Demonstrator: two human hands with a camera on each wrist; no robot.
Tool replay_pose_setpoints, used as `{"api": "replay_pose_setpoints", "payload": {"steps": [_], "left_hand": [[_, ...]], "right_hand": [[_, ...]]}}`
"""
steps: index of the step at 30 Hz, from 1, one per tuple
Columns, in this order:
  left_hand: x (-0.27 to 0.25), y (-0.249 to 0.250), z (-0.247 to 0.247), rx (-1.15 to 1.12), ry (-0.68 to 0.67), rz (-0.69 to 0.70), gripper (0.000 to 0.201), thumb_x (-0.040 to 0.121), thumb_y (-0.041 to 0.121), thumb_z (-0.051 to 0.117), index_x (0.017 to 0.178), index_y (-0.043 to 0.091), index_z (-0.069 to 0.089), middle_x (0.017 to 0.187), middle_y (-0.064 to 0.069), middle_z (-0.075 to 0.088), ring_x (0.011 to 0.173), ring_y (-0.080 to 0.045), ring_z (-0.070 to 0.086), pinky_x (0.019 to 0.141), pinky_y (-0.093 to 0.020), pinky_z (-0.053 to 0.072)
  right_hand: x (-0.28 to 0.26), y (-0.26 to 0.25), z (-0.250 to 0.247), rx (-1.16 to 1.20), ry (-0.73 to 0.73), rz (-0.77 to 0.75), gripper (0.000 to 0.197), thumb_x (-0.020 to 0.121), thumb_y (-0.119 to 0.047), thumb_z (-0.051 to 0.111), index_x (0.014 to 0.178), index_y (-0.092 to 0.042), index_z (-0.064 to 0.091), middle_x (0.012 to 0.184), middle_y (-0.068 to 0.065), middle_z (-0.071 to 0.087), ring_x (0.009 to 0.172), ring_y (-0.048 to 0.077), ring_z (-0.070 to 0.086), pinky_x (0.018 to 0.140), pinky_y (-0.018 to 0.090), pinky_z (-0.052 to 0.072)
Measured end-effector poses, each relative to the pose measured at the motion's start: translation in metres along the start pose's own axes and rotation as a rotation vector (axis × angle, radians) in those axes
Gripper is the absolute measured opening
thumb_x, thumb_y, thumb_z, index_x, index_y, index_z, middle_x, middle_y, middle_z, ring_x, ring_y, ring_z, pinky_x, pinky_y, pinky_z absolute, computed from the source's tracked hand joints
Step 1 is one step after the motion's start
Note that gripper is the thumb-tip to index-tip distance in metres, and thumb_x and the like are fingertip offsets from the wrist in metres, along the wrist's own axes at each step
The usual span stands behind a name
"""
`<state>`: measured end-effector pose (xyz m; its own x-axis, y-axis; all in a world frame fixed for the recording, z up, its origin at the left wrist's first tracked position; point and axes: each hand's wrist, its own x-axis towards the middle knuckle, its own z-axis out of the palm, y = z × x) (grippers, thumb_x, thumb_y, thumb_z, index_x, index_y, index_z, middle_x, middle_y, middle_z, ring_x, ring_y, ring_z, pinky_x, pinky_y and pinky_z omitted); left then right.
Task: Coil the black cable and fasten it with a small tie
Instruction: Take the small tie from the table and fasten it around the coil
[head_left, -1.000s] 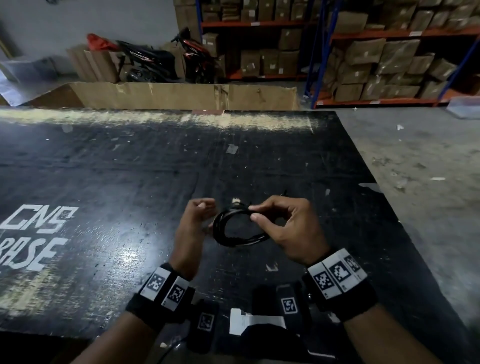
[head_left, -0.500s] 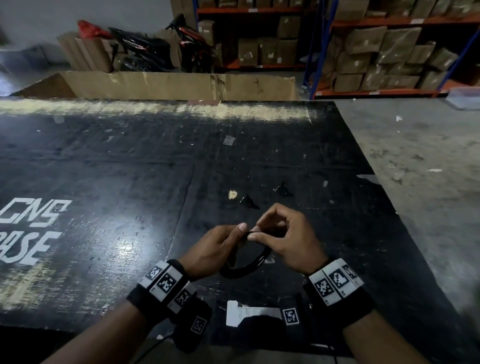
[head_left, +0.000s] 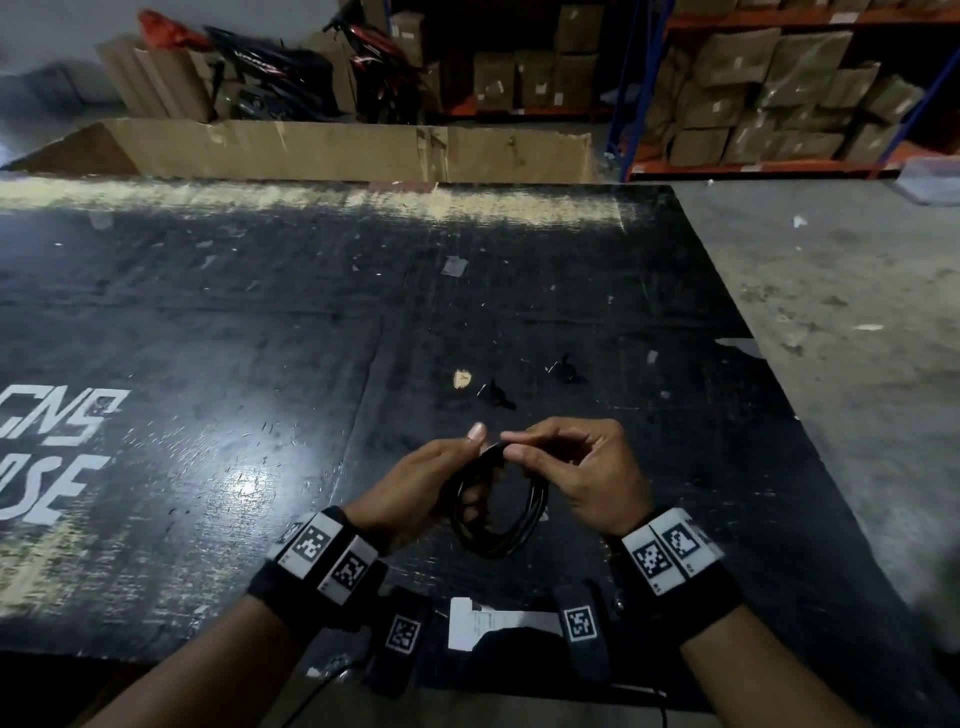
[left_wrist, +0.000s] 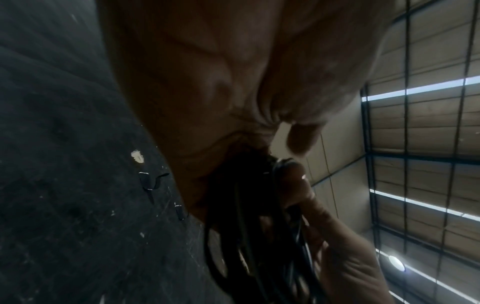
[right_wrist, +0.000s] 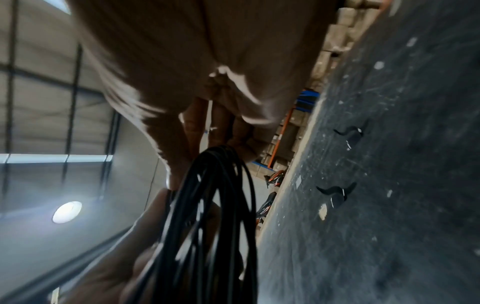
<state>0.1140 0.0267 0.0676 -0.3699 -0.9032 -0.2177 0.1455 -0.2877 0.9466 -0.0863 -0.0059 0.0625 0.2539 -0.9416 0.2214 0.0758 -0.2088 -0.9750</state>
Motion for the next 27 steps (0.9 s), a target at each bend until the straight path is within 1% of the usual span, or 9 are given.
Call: {"api": "replay_pose_setpoints", "payload": {"steps": [4, 9, 12, 14, 16, 18, 20, 22, 27], "left_hand": [[0.002, -0.005, -0.001, 0.021, 0.013, -0.014, 0.037, 0.099, 0.040, 0.044, 0.084, 0.009, 0.055, 0.064, 0.001, 0.033, 0.054, -0.009, 0.028, 0.058, -0.024, 0.035], [0.000, -0.009, -0.017, -0.087, -0.018, -0.018, 0.028, 0.102, 0.031, 0.042, 0.087, 0.008, 0.052, 0.067, 0.005, 0.029, 0.058, -0.008, 0.028, 0.063, -0.026, 0.029], [0.001, -0.015, -0.027, -0.075, 0.068, 0.022, 0.024, 0.099, 0.028, 0.045, 0.086, 0.009, 0.048, 0.065, 0.009, 0.035, 0.057, -0.005, 0.028, 0.063, -0.031, 0.017], [0.003, -0.017, -0.034, -0.075, 0.166, 0.056, 0.023, 0.100, 0.028, 0.049, 0.089, 0.007, 0.048, 0.063, 0.014, 0.045, 0.055, 0.000, 0.034, 0.063, -0.028, 0.023], [0.006, -0.020, -0.042, -0.110, 0.264, 0.077, 0.024, 0.102, 0.028, 0.054, 0.090, 0.007, 0.049, 0.062, 0.013, 0.048, 0.055, 0.000, 0.036, 0.066, -0.028, 0.028], [0.007, -0.023, -0.050, -0.139, 0.325, 0.097, 0.024, 0.098, 0.030, 0.052, 0.093, 0.006, 0.049, 0.062, 0.012, 0.048, 0.056, -0.001, 0.035, 0.068, -0.029, 0.028], [0.008, -0.024, -0.055, -0.143, 0.353, 0.116, 0.033, 0.099, 0.038, 0.057, 0.096, 0.006, 0.050, 0.063, 0.012, 0.049, 0.057, -0.001, 0.037, 0.067, -0.026, 0.030], [0.009, -0.024, -0.056, -0.132, 0.378, 0.135, 0.034, 0.094, 0.040, 0.057, 0.094, 0.007, 0.050, 0.065, 0.013, 0.050, 0.058, -0.002, 0.037, 0.066, -0.026, 0.030], [0.012, -0.028, -0.058, -0.097, 0.440, 0.182, 0.027, 0.102, 0.034, 0.054, 0.089, 0.010, 0.052, 0.070, 0.007, 0.043, 0.059, -0.002, 0.035, 0.064, -0.026, 0.029]], "right_hand": [[0.007, 0.004, 0.003, -0.064, -0.072, -0.003, 0.012, 0.077, 0.000, 0.081, 0.088, 0.004, 0.079, 0.087, 0.012, 0.080, 0.081, 0.020, 0.078, 0.075, 0.027, 0.060], [0.024, 0.011, 0.011, -0.057, -0.123, 0.052, 0.013, 0.077, 0.000, 0.081, 0.089, 0.005, 0.079, 0.089, 0.014, 0.080, 0.081, 0.017, 0.076, 0.077, 0.026, 0.060], [0.038, 0.017, 0.017, -0.066, -0.190, 0.121, 0.020, 0.083, -0.004, 0.077, 0.102, 0.003, 0.076, 0.096, 0.017, 0.079, 0.083, 0.018, 0.075, 0.076, 0.027, 0.059], [0.061, 0.037, 0.014, -0.100, -0.128, 0.268, 0.022, 0.088, -0.012, 0.074, 0.109, -0.005, 0.072, 0.095, 0.017, 0.078, 0.072, 0.021, 0.072, 0.067, 0.030, 0.058], [0.090, 0.068, 0.008, -0.328, -0.004, 0.390, 0.023, 0.084, -0.023, 0.078, 0.103, -0.016, 0.067, 0.087, 0.010, 0.077, 0.066, 0.020, 0.071, 0.069, 0.034, 0.056], [0.116, 0.091, 0.006, -0.725, 0.007, 0.432, 0.036, 0.077, -0.034, 0.078, 0.106, -0.021, 0.061, 0.087, 0.001, 0.074, 0.088, 0.021, 0.071, 0.085, 0.033, 0.052], [0.136, 0.104, 0.015, -0.870, -0.020, 0.458, 0.050, 0.077, -0.036, 0.077, 0.117, -0.016, 0.055, 0.109, 0.007, 0.069, 0.113, 0.027, 0.060, 0.093, 0.032, 0.045], [0.150, 0.114, 0.029, -0.874, 0.014, 0.499, 0.053, 0.080, -0.033, 0.074, 0.122, -0.010, 0.051, 0.125, 0.014, 0.059, 0.122, 0.031, 0.052, 0.096, 0.036, 0.045], [0.167, 0.130, 0.038, -0.990, 0.116, 0.516, 0.039, 0.077, -0.034, 0.073, 0.106, -0.009, 0.068, 0.113, 0.017, 0.069, 0.106, 0.038, 0.067, 0.083, 0.036, 0.054]]}}
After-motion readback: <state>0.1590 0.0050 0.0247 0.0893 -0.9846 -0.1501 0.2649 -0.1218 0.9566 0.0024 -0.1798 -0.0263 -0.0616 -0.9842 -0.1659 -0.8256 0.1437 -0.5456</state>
